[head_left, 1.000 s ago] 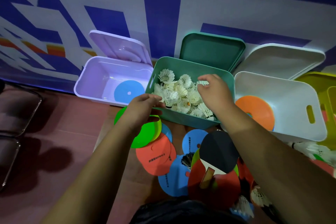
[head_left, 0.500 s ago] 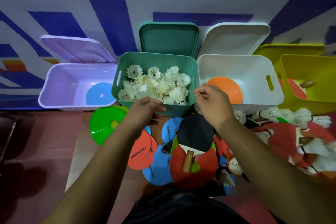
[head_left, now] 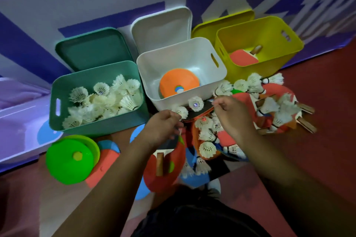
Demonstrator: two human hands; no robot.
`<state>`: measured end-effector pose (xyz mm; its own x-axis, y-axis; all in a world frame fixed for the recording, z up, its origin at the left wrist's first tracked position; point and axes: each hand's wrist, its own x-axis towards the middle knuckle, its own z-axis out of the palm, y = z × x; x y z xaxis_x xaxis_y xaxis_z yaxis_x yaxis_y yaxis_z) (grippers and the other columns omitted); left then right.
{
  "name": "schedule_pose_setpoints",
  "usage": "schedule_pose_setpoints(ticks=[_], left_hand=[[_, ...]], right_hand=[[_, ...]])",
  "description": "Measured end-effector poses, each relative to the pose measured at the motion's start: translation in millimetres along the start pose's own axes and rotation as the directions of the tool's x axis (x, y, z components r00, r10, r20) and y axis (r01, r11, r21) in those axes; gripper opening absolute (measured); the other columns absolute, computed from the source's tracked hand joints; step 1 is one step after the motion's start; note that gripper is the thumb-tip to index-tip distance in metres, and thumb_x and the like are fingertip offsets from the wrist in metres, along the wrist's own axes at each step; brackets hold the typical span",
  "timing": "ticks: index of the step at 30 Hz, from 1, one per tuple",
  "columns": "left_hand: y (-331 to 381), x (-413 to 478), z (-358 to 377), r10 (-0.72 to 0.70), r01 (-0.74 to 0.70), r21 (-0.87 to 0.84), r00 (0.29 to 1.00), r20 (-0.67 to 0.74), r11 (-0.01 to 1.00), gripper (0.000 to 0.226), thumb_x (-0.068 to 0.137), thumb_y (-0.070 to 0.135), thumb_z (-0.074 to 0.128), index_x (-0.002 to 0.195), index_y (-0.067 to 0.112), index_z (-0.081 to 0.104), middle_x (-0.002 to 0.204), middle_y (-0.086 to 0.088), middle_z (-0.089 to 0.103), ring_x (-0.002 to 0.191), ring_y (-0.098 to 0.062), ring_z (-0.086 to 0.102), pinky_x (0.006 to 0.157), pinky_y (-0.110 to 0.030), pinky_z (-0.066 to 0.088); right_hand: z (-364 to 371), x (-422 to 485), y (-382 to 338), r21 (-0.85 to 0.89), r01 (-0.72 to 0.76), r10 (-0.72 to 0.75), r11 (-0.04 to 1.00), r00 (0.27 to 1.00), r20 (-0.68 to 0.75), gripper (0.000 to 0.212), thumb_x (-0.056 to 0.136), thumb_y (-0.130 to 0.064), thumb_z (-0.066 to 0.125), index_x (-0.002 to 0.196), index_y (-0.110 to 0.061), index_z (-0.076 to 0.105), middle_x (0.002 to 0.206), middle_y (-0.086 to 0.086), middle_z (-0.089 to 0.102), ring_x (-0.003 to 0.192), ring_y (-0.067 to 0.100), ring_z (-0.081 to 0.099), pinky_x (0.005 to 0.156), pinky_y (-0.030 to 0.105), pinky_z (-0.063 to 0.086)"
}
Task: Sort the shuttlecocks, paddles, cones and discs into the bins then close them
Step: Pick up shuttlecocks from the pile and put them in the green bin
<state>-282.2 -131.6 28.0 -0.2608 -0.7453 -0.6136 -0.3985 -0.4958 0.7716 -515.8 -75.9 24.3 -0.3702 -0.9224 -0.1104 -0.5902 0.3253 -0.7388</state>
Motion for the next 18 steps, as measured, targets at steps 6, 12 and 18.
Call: schedule_pose_setpoints(ticks=[6, 12, 18], left_hand=[[1.8, -1.8, 65.2, -0.017, 0.013, 0.085, 0.999, 0.045, 0.996, 0.01, 0.099, 0.015, 0.062, 0.109, 0.015, 0.066, 0.089, -0.01, 0.072, 0.07, -0.02, 0.062, 0.068, -0.039, 0.048], [5.5, -6.6, 106.4, -0.073, 0.061, 0.17, 0.995, 0.064, 0.983, 0.028, 0.099, 0.023, 0.063, 0.126, 0.018, 0.058, 0.101, -0.011, 0.071, 0.085, -0.02, 0.07, 0.074, -0.035, 0.055], [2.1, 5.1, 125.4, -0.032, 0.009, 0.271, 0.996, 0.081, 0.962, 0.052, 0.082, 0.055, 0.067, 0.133, 0.047, 0.059, 0.13, -0.001, 0.064, 0.113, -0.021, 0.067, 0.1, -0.045, 0.057]], right_hand=[[-27.0, -12.0, 48.3, -0.071, -0.113, 0.114, 0.991, 0.994, 0.0, 0.02, 0.103, -0.022, 0.06, 0.112, -0.021, 0.078, 0.103, -0.01, 0.075, 0.077, 0.0, 0.061, 0.067, 0.012, 0.046], [-39.1, -18.3, 78.5, -0.011, -0.166, 0.166, 0.986, 0.986, -0.024, 0.016, 0.099, -0.021, 0.064, 0.104, -0.024, 0.08, 0.098, -0.007, 0.078, 0.087, 0.017, 0.072, 0.083, 0.038, 0.059], [-51.4, -15.5, 104.0, -0.016, -0.206, 0.206, 0.978, 0.978, 0.018, 0.016, 0.1, -0.023, 0.06, 0.096, -0.029, 0.075, 0.093, -0.008, 0.076, 0.084, 0.017, 0.07, 0.08, 0.042, 0.06]])
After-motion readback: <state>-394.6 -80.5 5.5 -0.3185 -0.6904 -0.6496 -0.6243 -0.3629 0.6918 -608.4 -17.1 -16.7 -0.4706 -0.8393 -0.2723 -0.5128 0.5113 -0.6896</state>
